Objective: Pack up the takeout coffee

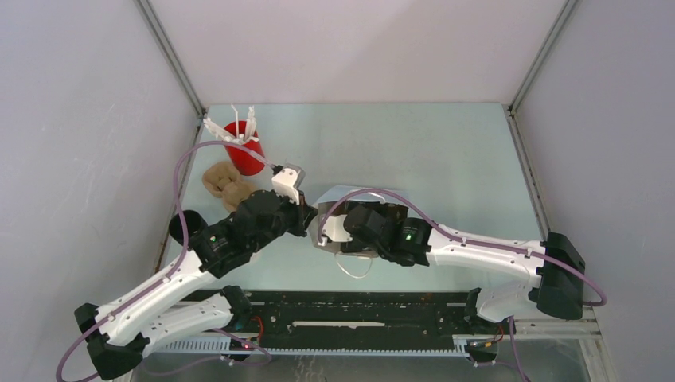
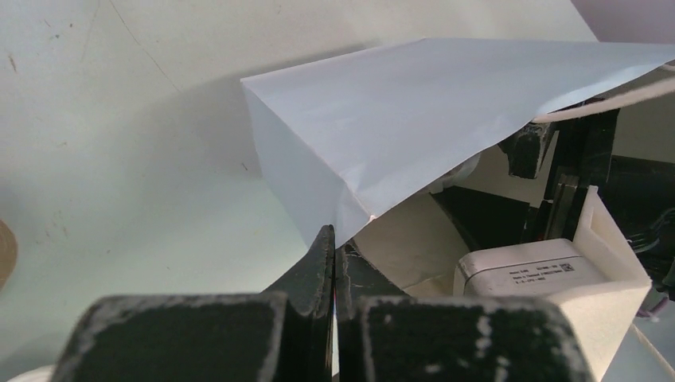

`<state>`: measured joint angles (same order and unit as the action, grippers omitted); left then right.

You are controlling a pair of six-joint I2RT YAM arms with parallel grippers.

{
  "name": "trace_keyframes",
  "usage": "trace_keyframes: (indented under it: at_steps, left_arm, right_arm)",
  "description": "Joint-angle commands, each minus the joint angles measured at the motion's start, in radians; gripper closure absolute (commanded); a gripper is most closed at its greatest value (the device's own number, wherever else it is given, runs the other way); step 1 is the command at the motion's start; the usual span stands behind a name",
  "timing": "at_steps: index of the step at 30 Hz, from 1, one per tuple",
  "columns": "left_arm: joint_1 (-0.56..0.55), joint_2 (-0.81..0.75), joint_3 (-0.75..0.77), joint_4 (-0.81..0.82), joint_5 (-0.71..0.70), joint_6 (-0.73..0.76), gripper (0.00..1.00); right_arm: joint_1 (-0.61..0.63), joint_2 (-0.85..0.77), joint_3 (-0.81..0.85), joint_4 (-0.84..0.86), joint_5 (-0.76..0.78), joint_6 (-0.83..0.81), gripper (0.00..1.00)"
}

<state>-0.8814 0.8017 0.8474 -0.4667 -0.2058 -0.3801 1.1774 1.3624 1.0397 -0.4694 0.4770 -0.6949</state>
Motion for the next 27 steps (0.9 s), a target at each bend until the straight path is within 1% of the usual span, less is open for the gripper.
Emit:
trace_keyframes:
  at_steps: [1, 5, 11, 13, 17, 22, 25, 27]
  left_arm:
    - [-0.004, 0.020, 0.053, -0.067, -0.020, 0.073, 1.00]
    - [-0.003, 0.030, 0.062, -0.074, -0.043, 0.088, 1.00]
    - [-0.003, 0.027, 0.057, -0.077, -0.040, 0.101, 1.00]
    - [-0.004, 0.019, 0.051, -0.078, -0.044, 0.096, 1.00]
    - [-0.003, 0.015, 0.052, -0.079, -0.051, 0.093, 1.00]
    - [-0.004, 0.008, 0.050, -0.080, -0.051, 0.090, 1.00]
    - [-0.003, 0.007, 0.052, -0.081, -0.052, 0.092, 1.00]
    - [-0.003, 0.009, 0.056, -0.083, -0.054, 0.093, 1.00]
  right_arm:
    - [-0.006, -0.028, 0.030, -0.064, 0.053, 0.000, 0.34]
    - [0.002, -0.030, 0.047, -0.095, 0.061, -0.023, 0.33]
    - [-0.056, -0.013, 0.045, -0.073, 0.044, -0.042, 0.34]
    - [-0.065, -0.028, 0.032, -0.053, -0.004, -0.043, 0.34]
    - [-0.076, -0.028, 0.017, -0.052, -0.032, -0.034, 0.34]
    - [-0.112, -0.054, -0.013, 0.007, -0.122, -0.016, 0.34]
    - [-0.128, -0.036, -0.013, -0.005, -0.115, -0.014, 0.34]
    - [-0.121, -0.031, -0.013, -0.019, -0.075, -0.014, 0.34]
